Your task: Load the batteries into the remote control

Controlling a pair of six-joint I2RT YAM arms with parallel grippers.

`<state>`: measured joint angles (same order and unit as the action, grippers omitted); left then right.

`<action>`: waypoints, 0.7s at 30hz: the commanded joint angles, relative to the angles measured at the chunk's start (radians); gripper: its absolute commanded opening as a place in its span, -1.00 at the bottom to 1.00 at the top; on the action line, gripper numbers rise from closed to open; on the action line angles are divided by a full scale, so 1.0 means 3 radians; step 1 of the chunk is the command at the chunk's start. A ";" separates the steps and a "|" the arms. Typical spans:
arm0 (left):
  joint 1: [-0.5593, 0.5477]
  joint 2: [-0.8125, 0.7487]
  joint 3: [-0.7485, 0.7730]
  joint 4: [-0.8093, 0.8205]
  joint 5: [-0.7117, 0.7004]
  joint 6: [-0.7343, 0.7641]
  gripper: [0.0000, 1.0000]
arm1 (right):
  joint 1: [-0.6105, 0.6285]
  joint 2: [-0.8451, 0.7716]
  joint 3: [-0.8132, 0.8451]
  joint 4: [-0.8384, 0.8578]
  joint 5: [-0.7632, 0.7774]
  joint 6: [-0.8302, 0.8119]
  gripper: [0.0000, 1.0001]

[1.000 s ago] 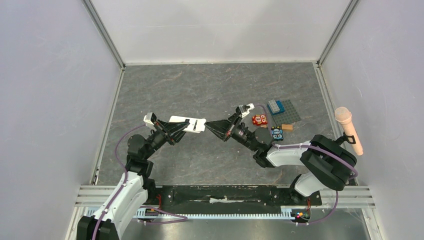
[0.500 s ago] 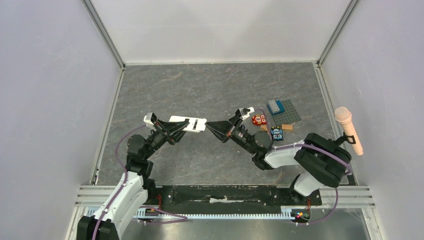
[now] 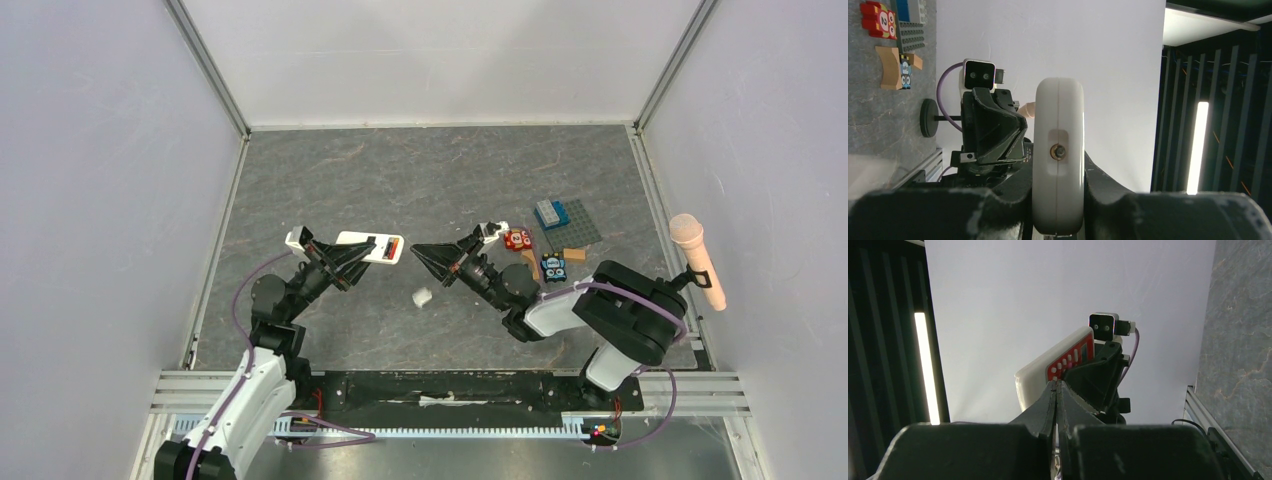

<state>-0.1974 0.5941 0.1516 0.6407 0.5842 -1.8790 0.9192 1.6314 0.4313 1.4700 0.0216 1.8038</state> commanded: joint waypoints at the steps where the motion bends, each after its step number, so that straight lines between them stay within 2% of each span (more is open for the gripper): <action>1: 0.0014 -0.0030 0.0037 0.0220 0.0058 -0.0146 -0.96 | 0.0014 0.0007 0.0045 0.0495 0.0126 0.0017 -1.00; 7: 0.0014 -0.0033 0.0074 -0.0024 0.0041 0.0081 -0.96 | 0.0021 -0.0093 -0.0094 0.0329 0.0051 -0.0026 -0.92; 11: 0.0014 -0.0039 0.0081 -0.0257 0.0068 0.0350 -0.96 | -0.0006 -0.0259 -0.0317 -0.0050 -0.0065 -0.0209 -0.70; 16: 0.0014 -0.0076 0.0033 -0.0523 0.0060 0.0628 -0.96 | -0.0037 -0.0690 -0.0314 -0.1199 -0.0245 -0.0920 -0.39; 20: 0.0018 -0.0100 0.0016 -0.0702 0.0047 0.0804 -0.96 | -0.0045 -0.0973 0.0183 -0.2824 -0.0178 -0.2065 -0.07; 21: 0.0015 -0.0101 0.0012 -0.0741 0.0044 0.0841 -0.96 | -0.0042 -0.0960 0.0399 -0.3315 -0.0112 -0.2374 0.07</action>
<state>-0.1974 0.5777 0.1516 0.4614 0.5850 -1.7363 0.9115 1.3834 0.3645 0.9916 -0.0330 1.4834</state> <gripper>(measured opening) 0.279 0.442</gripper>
